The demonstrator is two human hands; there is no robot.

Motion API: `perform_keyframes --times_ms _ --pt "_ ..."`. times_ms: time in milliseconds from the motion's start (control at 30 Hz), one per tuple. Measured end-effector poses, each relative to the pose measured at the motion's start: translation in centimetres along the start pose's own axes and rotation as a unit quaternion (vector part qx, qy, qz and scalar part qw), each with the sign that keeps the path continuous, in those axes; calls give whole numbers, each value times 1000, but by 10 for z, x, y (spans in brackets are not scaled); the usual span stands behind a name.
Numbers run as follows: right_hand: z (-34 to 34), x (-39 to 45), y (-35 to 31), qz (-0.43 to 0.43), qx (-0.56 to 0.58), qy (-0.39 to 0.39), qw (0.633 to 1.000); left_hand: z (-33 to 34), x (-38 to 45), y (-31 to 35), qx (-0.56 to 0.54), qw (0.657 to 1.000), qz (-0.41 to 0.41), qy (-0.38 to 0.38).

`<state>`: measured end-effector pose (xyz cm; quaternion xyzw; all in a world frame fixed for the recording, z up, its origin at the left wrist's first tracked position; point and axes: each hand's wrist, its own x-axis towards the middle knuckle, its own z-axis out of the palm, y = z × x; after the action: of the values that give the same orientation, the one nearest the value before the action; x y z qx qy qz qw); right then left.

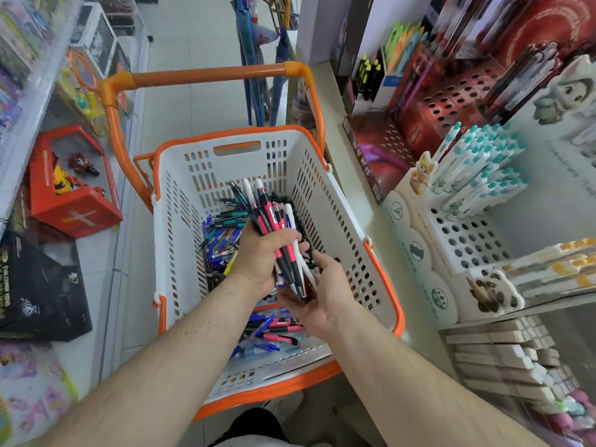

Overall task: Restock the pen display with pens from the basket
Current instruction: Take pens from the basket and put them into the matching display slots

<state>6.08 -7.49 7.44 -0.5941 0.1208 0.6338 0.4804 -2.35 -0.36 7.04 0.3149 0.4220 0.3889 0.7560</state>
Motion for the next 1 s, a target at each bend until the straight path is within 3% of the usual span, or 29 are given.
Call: perform_keyframes --times_ms 167,300,367,433,500,567,667,833,1000 --pt "7 -3 4 -89 -76 3 993 9 -5 -4 14 1000 19 14" --pt "12 -10 5 -110 -79 -14 991 12 -9 -8 34 999 -18 30" --pt "10 -14 3 -116 -136 -5 984 9 -7 -5 38 999 -22 19" --pt "5 -19 -3 -174 -236 43 955 5 -6 -1 50 998 -25 -7" --pt "1 -25 -14 -285 -277 92 913 2 -7 0 73 996 -28 -36" --pt "-2 -33 -27 -376 -282 68 880 2 -9 0 93 992 -28 -82" --pt "-4 -34 -36 -405 -328 41 853 7 -11 -2 103 988 -25 -111" --pt "-15 -44 -44 -405 -265 33 874 18 -12 -2 83 986 -56 -135" --pt "-46 -76 -66 -439 -72 134 885 24 -3 0 26 985 -105 -131"
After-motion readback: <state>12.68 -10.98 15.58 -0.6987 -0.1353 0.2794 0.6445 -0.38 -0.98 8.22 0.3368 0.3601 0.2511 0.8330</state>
